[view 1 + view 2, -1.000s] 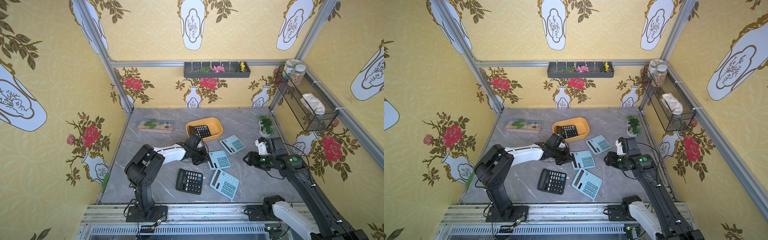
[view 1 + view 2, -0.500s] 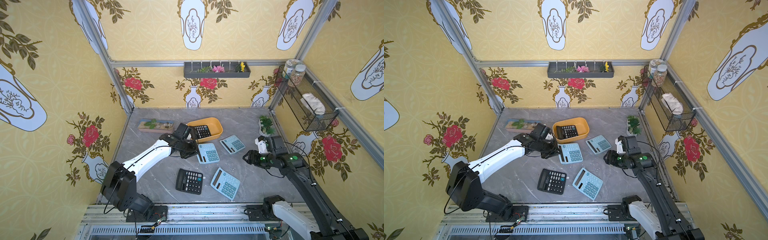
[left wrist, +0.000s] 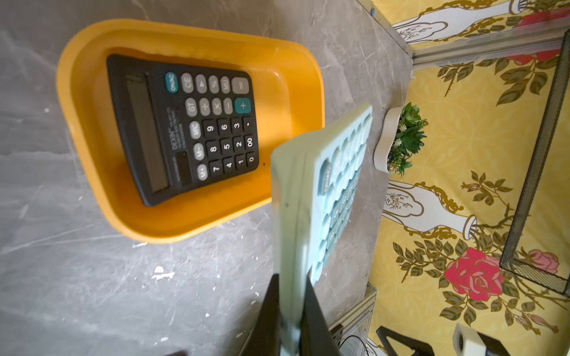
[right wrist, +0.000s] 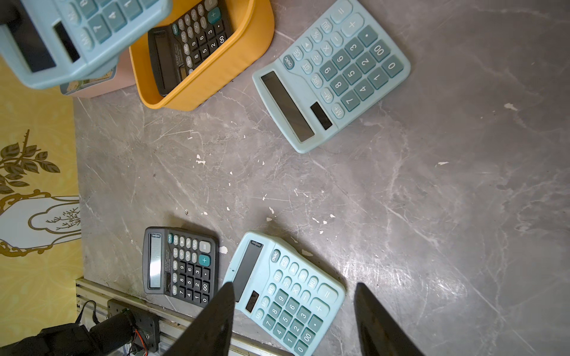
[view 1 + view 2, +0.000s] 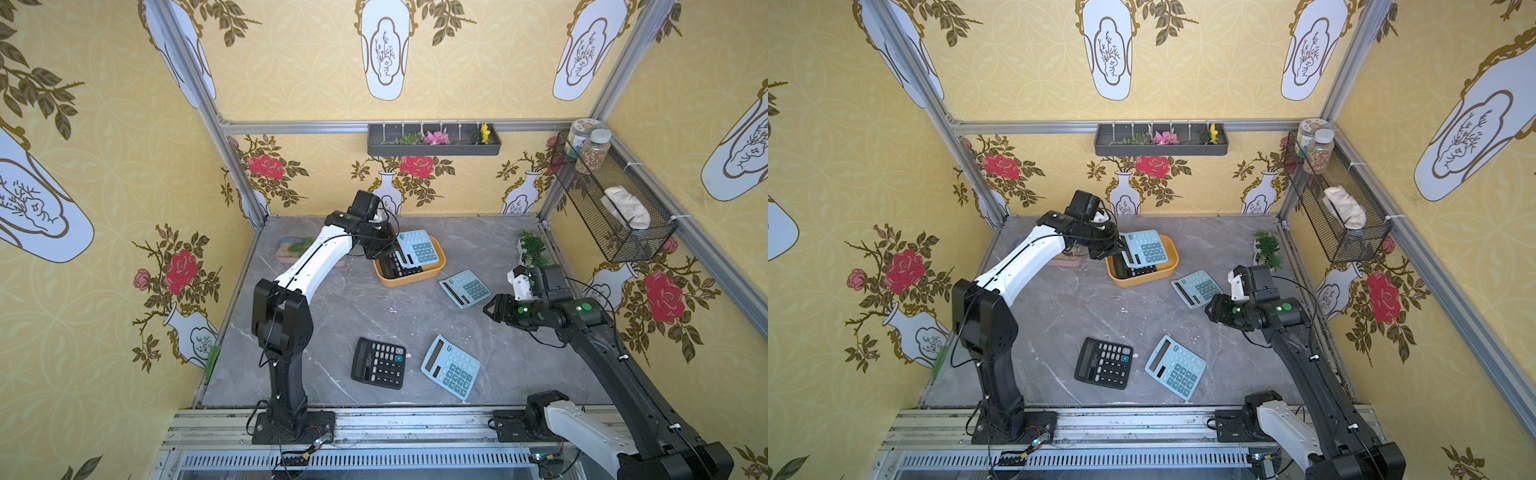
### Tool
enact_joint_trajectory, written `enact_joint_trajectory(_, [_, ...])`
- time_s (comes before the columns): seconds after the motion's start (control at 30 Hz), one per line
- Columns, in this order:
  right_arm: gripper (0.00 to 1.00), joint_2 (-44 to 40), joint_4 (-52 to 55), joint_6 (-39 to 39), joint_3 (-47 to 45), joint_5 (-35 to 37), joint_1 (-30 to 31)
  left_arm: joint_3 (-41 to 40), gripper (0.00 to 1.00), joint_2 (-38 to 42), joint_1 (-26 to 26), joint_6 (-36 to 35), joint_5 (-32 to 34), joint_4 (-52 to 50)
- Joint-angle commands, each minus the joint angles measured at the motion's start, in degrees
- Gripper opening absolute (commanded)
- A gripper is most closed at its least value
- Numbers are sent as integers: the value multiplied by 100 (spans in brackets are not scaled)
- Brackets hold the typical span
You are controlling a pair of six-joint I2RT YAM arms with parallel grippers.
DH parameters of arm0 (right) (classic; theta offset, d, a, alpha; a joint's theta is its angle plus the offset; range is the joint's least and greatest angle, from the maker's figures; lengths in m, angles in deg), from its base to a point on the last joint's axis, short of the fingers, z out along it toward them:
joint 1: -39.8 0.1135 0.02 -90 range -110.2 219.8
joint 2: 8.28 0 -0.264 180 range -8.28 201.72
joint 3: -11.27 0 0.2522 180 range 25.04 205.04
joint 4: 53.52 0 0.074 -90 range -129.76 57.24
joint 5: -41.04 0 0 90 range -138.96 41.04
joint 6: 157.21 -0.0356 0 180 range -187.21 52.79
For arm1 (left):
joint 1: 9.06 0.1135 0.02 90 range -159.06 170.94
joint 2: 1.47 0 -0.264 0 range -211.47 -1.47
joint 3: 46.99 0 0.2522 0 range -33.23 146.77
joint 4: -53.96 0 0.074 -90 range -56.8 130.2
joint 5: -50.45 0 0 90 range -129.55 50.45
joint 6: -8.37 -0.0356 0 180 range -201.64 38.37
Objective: Put the calculator in the storage box
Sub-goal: Place the calculator in the storage box.
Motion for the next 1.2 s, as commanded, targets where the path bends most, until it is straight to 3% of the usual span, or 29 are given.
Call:
enact_joint_trajectory(0.0, [63,18,-72,69,56,-20,1,545,0,-519,19,-21,-224,-292])
enact_joint_trajectory(0.23, [63,-9,-97,38,-1,-15,2,1038,0,-1070,36,133,-246,-309])
enact_joint_trajectory(1.17, [64,0,-200,76,-323,-32,2,1673,0,-2148,54,189,-108,-445])
